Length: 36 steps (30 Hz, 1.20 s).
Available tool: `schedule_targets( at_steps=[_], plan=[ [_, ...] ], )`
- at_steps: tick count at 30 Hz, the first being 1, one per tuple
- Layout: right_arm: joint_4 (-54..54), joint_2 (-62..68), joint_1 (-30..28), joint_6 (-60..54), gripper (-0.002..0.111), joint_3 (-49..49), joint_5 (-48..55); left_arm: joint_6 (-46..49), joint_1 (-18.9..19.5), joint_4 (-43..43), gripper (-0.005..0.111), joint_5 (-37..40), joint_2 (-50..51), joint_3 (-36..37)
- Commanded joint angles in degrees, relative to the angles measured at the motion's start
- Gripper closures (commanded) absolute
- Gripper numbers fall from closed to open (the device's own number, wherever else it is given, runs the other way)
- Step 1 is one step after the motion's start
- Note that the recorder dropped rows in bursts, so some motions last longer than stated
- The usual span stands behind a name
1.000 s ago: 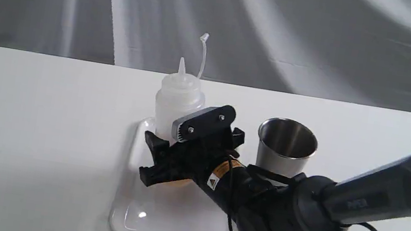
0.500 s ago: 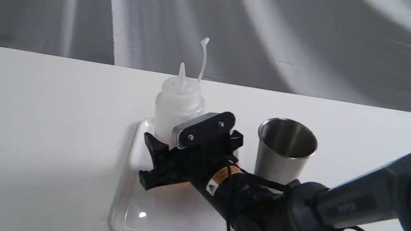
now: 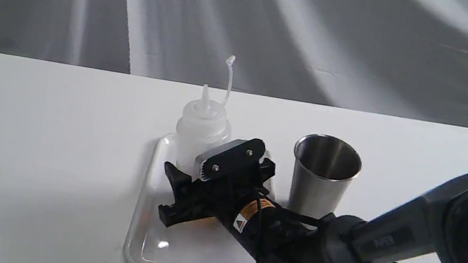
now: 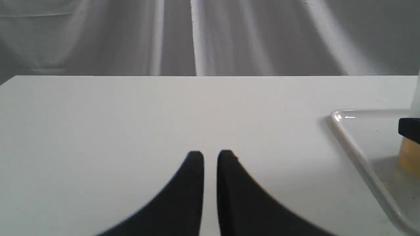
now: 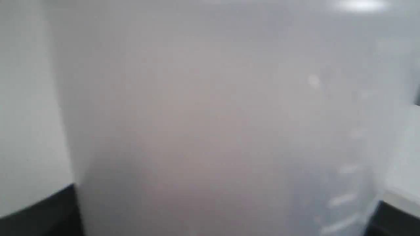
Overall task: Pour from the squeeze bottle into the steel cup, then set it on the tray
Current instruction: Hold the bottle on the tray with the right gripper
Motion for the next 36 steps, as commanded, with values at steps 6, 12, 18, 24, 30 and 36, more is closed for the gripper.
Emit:
schedule_targets(
  at_steps=[6, 12, 18, 24, 30, 36],
  plan=[
    [0.1, -0.4, 0.1, -0.4, 0.108, -0.4, -2.2, -0.1, 0.2, 0.0, 0.098, -0.6, -0.1, 0.3],
    [-1.3, -0.4, 0.1, -0.3, 0.103, -0.4, -1.8, -0.1, 0.2, 0.0, 0.098, -0.6, -0.1, 0.3],
    [-1.5, -0.4, 0.1, -0.3, 0.072, -0.4, -1.8, -0.2, 0.2, 0.0, 0.098, -0.6, -0.1, 0.3],
    [-1.5, -0.4, 0.1, -0.3, 0.048, -0.4, -1.7, -0.2, 0.2, 0.0, 0.098, -0.6, -0.1, 0.3],
    [-1.2, -0.4, 0.1, 1.3, 0.031, -0.4, -1.0, -0.1, 0.2, 0.0, 0.098, -0.6, -0.1, 0.3],
    [-1.2, -0.4, 0.1, 1.3, 0.023, -0.4, -0.3, -0.1, 0.2, 0.0, 0.098, -0.6, -0.1, 0.3]
  ],
)
